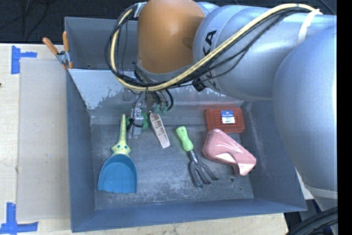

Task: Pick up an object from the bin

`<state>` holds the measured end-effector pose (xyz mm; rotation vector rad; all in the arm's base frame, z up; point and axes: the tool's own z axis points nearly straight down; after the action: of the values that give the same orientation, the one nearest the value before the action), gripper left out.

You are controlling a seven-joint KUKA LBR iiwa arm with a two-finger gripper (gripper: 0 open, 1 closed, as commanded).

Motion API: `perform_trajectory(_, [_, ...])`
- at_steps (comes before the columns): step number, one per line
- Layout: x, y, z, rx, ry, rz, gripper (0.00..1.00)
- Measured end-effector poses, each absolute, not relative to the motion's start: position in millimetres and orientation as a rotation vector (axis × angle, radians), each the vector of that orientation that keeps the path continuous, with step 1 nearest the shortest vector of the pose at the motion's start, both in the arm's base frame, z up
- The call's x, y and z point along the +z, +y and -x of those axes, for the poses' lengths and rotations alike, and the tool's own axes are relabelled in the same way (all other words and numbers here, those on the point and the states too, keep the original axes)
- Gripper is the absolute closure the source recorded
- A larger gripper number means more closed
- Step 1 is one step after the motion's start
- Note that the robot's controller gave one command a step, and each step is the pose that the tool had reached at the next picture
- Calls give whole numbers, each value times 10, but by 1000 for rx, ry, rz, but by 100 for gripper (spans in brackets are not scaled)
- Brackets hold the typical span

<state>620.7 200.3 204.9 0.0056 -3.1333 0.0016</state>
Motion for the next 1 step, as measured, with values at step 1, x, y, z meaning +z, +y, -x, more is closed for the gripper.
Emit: perform_trajectory(1, [2103,1993,-6221,0,-3141,-1,0])
